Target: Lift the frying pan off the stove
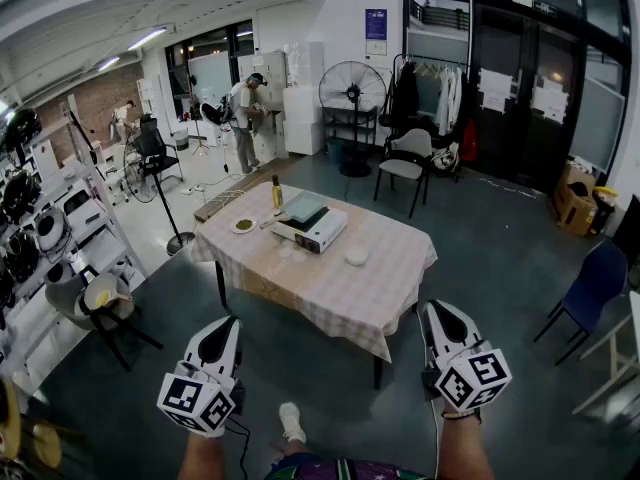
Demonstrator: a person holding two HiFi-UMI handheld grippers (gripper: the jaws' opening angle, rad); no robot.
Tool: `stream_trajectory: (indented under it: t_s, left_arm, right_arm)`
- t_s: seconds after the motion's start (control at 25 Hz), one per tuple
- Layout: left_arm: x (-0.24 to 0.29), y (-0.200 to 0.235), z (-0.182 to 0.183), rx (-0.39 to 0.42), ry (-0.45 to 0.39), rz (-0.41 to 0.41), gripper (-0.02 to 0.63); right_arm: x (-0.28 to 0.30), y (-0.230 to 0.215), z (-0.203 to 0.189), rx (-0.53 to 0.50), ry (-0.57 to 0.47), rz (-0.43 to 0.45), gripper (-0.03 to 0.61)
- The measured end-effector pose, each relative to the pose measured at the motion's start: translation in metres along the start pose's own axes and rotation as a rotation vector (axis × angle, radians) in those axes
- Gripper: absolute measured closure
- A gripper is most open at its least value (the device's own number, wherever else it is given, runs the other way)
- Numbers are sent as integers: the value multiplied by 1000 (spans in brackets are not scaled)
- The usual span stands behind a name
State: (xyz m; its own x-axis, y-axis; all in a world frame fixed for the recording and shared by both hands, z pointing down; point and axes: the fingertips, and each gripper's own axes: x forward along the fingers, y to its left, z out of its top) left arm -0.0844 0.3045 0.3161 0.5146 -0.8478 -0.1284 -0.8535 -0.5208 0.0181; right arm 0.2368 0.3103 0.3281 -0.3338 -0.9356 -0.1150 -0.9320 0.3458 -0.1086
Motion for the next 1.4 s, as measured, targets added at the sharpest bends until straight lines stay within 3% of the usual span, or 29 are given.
stream_trajectory:
  t_s: [0.44, 0.88, 1.4]
  left_arm:
    - [4, -6, -8, 33, -4, 31, 591]
    - [15, 0, -13, -7, -2, 6, 591]
    - [62, 53, -33, -18, 19, 18, 591]
  right_arm:
    - [-5, -3, -6, 2, -8, -4, 574]
    - [2, -5, -7, 45, -37, -11, 572]
    - [80, -14, -15, 58, -17, 10, 572]
